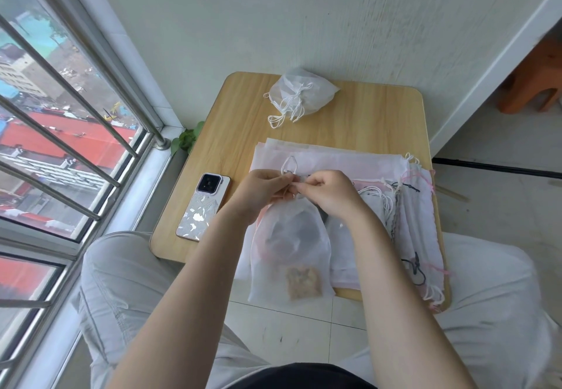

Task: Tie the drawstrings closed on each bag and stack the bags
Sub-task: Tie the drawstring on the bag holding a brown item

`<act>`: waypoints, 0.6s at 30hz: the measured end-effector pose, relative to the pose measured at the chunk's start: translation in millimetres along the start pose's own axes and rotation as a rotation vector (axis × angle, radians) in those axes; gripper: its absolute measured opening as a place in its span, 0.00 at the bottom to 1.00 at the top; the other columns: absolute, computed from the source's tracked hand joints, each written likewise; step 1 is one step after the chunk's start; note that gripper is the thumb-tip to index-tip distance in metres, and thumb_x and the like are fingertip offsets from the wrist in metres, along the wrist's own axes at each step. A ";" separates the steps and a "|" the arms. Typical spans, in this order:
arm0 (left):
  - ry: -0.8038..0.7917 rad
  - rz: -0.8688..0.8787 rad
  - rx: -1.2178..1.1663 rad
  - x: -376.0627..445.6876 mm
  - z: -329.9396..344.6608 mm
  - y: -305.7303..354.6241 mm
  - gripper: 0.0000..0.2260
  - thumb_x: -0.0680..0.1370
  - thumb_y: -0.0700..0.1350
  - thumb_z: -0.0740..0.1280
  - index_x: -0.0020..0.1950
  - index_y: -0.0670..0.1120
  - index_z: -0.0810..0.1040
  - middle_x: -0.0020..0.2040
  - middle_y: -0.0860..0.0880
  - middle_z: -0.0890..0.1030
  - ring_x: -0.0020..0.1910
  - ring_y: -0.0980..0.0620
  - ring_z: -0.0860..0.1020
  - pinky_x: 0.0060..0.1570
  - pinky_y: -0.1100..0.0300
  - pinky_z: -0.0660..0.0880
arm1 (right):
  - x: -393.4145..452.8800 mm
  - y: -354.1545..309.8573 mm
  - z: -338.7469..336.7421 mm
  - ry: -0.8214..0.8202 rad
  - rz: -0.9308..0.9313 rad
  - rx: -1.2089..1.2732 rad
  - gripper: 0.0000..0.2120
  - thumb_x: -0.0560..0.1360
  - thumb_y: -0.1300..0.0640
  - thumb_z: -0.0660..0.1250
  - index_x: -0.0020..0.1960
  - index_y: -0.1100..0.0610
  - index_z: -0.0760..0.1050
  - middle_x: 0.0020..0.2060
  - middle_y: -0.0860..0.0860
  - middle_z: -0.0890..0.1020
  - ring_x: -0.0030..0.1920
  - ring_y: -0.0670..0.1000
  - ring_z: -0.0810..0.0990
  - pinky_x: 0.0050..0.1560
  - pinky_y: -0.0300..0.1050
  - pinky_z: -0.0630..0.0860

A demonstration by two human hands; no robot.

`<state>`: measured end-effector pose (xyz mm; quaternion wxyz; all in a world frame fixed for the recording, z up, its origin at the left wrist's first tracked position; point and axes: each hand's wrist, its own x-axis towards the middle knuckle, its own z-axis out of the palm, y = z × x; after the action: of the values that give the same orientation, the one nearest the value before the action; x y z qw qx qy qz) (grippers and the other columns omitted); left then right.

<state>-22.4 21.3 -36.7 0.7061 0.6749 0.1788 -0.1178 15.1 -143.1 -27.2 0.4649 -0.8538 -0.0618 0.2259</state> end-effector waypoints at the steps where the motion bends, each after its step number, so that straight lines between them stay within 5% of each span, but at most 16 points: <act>1: 0.039 0.008 -0.030 0.7 0.7 -1.0 0.08 0.79 0.41 0.68 0.50 0.37 0.84 0.38 0.44 0.84 0.37 0.50 0.80 0.49 0.60 0.79 | 0.1 -0.7 0.4 0.008 -0.003 -0.006 0.07 0.74 0.52 0.70 0.41 0.54 0.81 0.32 0.45 0.78 0.36 0.46 0.76 0.38 0.41 0.70; 5: 0.117 0.031 -0.090 2.1 1.9 -3.9 0.04 0.76 0.39 0.71 0.46 0.39 0.84 0.37 0.44 0.84 0.35 0.51 0.81 0.48 0.59 0.80 | -2.6 0.0 4.3 0.055 -0.041 0.027 0.04 0.75 0.53 0.69 0.42 0.52 0.80 0.34 0.46 0.80 0.38 0.45 0.79 0.40 0.39 0.72; 10: 0.094 0.010 -0.130 0.2 1.2 -6.3 0.06 0.76 0.39 0.71 0.43 0.36 0.82 0.37 0.43 0.83 0.39 0.47 0.81 0.47 0.59 0.78 | -7.3 3.1 10.3 0.018 -0.055 0.024 0.09 0.77 0.55 0.66 0.39 0.53 0.80 0.28 0.47 0.79 0.25 0.38 0.72 0.33 0.36 0.66; 18: 0.104 0.024 -0.046 -8.5 1.9 -6.1 0.12 0.73 0.32 0.72 0.56 0.36 0.81 0.43 0.42 0.84 0.42 0.47 0.83 0.52 0.55 0.79 | -5.0 10.2 19.7 0.041 -0.082 -0.037 0.09 0.74 0.55 0.68 0.39 0.58 0.83 0.29 0.49 0.78 0.33 0.47 0.73 0.38 0.43 0.69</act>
<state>-32.5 18.4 -38.8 0.7125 0.6660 0.2097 -0.0699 0.8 -135.3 -43.1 0.4590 -0.8635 -0.0916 0.1880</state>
